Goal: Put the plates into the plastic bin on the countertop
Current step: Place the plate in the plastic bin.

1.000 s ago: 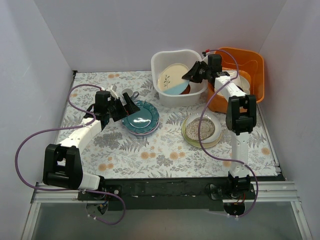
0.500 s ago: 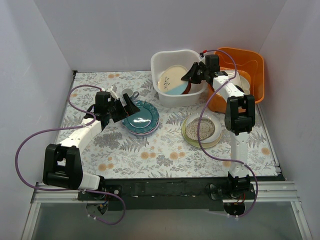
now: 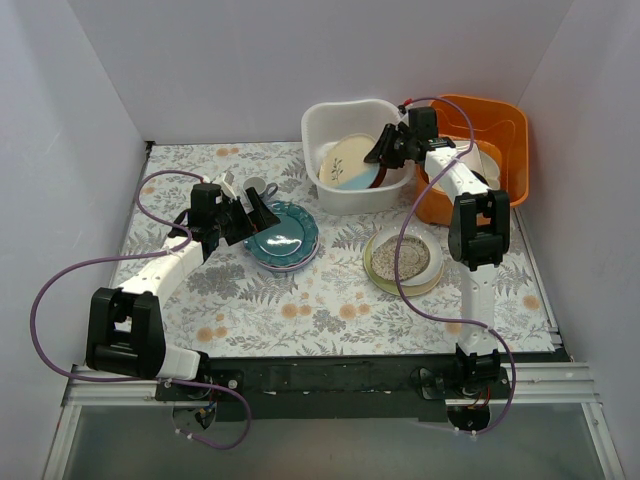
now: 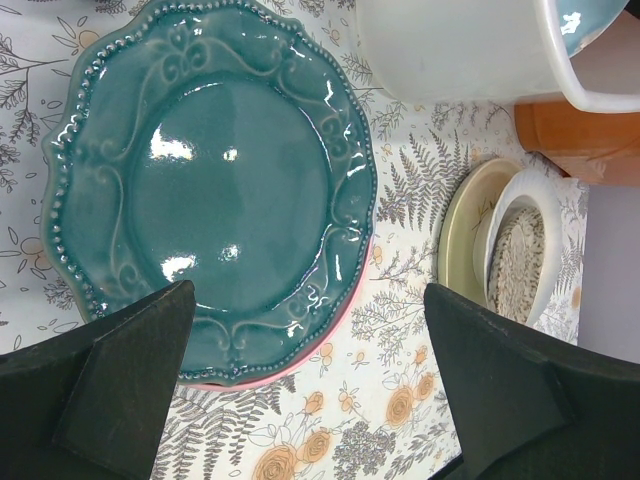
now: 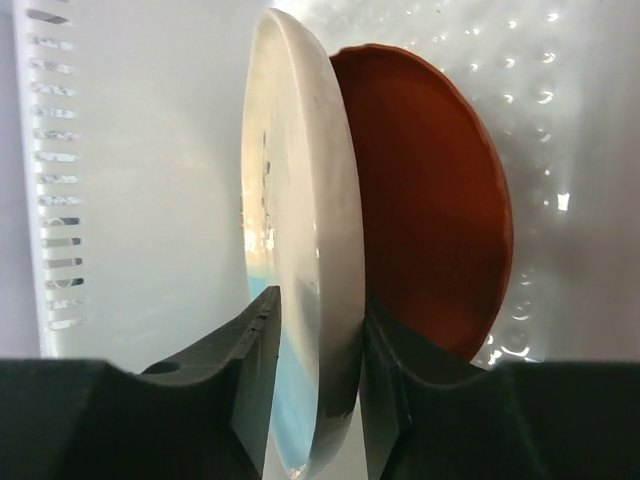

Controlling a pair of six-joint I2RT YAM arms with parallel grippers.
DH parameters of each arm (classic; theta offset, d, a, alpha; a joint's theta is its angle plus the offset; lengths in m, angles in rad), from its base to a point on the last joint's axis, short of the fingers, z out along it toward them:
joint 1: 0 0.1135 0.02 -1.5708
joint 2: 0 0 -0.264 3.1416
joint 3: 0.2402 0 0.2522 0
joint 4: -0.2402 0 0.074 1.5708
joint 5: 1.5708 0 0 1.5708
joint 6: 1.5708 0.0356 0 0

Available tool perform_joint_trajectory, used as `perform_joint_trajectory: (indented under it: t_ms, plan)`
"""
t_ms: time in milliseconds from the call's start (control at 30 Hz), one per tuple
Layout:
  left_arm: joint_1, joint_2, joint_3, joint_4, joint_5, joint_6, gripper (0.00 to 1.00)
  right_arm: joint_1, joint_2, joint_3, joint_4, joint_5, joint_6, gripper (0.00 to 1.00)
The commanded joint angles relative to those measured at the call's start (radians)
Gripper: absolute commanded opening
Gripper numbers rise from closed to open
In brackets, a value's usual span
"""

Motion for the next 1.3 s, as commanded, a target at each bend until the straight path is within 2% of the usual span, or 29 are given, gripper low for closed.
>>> perform_joint_trajectory:
  t_ms: [0,167,500,633,1267]
  plan:
    - [-0.003,-0.029,-0.004,0.012,0.016,0.005,0.98,0.006,-0.054,0.065,-0.029,0.037,-0.045,0.46]
    - [-0.003,-0.030,-0.004,0.014,0.016,0.005,0.98,0.006,-0.060,0.065,-0.046,0.051,-0.053,0.56]
    - [-0.005,-0.030,-0.004,0.015,0.022,0.005,0.98,0.003,-0.090,0.086,-0.073,0.088,-0.079,0.58]
    - [-0.003,-0.032,-0.001,0.012,0.024,0.007,0.98,-0.006,-0.123,0.111,-0.112,0.138,-0.100,0.62]
    - [-0.003,-0.030,0.002,0.009,0.015,0.010,0.98,-0.027,-0.304,0.060,-0.069,0.108,-0.102,0.67]
